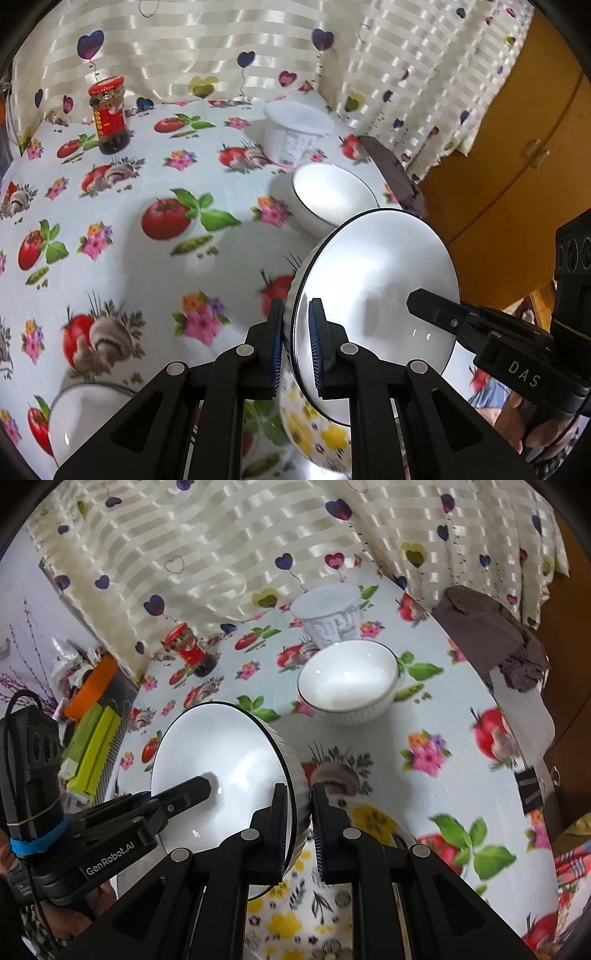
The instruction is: Organize plates and bowls
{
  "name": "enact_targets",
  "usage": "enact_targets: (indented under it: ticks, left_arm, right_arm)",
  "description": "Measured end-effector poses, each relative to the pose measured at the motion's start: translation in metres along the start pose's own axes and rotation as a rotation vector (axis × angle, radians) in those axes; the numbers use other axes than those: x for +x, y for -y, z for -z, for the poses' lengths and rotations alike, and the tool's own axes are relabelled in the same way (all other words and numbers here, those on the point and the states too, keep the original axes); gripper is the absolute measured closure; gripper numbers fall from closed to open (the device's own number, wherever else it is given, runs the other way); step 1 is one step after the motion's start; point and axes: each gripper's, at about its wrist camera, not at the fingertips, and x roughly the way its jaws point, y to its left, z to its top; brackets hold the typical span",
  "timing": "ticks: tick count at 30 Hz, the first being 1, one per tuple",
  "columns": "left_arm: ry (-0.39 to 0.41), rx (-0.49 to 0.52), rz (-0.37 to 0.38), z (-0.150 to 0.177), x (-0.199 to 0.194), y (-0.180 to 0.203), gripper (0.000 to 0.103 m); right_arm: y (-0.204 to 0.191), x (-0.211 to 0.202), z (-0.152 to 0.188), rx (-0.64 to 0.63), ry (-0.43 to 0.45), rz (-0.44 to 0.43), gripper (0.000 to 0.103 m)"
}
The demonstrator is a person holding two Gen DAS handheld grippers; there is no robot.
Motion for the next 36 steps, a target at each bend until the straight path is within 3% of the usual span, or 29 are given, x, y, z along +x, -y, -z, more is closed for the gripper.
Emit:
enact_targets:
  ticks: [19,36]
  left_arm:
    - [-0.115,0.017,-0.009,0.061,0.029,0.025,0.089]
    - [-0.153,0.016,-0.018,0.07,0.045,0.029,0.089]
  right_arm:
    - [0.037,-0.001,0.065,0.07,-0.083,0.029,0.089]
    - [0.049,0.009,0.071,0.076,-0.116,0.045,0.089]
